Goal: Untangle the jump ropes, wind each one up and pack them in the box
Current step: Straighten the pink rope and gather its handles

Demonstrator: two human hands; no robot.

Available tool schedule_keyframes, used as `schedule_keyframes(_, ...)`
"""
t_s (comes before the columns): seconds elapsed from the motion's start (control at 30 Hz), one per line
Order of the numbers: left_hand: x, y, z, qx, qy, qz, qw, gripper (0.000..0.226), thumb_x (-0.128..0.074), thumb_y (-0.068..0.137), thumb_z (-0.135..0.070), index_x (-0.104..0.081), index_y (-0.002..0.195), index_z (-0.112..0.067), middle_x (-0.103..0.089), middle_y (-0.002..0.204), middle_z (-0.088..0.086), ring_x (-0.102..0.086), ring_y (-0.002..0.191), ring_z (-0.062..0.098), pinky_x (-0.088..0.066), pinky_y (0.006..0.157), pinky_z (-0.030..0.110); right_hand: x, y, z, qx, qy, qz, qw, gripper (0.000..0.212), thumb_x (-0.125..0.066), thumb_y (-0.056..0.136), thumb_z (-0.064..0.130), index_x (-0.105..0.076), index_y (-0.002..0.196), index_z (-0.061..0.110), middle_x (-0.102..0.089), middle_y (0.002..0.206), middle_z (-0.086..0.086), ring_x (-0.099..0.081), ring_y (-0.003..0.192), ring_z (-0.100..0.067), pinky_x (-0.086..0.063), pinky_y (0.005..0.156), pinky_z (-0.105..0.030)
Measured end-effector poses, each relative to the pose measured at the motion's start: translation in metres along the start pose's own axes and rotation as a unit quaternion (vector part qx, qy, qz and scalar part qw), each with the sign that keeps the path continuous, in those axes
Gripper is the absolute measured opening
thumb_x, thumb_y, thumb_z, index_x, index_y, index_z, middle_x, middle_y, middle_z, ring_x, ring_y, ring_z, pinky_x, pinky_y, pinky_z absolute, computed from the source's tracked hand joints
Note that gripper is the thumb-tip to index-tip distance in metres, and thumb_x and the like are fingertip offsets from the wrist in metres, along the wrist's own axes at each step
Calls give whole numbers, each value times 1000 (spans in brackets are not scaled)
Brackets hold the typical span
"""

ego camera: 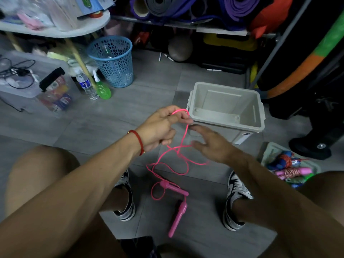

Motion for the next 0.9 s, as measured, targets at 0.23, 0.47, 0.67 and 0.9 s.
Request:
schedule_keyframes(0.23, 8, -5, 4, 24, -49, 2, 999, 15, -41, 106, -16, -53, 112, -9, -72, 117, 11, -16, 32, 5, -19, 36, 14, -44, 13, 4, -65, 3, 56, 996, 25, -73, 86, 36, -64, 107, 28, -66, 83, 6, -59, 86, -14, -46, 82, -27)
schedule_keyframes(0.47, 69, 1, 3, 4, 119, -127, 985, 18, -41, 105, -16, -57, 96, -17, -66, 73, 17, -18, 28, 6, -14, 39, 7, 8, 17, -19, -107, 247, -106, 957, 21, -66, 96, 16, -66, 75, 18, -65, 62, -2, -58, 48, -14, -52, 63, -38)
schedule_keyframes(0.67, 154, 7, 1, 21, 137, -285, 948, 7, -55, 80, -7, -56, 87, -10, -74, 92, 16, -68, 67, 13, -44, 52, 17, 58, 1, -58, -174, -61, -51, 982, 27, -67, 93, 38, -75, 77, 18, -70, 76, -5, -70, 84, -27, -49, 74, -30)
schedule_keyframes(0.9, 125, 12, 18, 102, 580, -177, 788, 68, -64, 80, -37, -40, 143, -23, -47, 144, 15, -45, 133, 36, -37, 108, 46, 94, -7, 32, 62, 35, -119, 990, 28, -49, 105, 32, -65, 84, 24, -55, 61, 22, -50, 60, 0, -39, 64, -23)
Point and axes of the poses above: each hand's wrist, its own y-axis towards the middle knuckle, its own x-axis out of the back of the hand, z = x × y, the point moved 7 cm from there along y, towards the middle knuckle
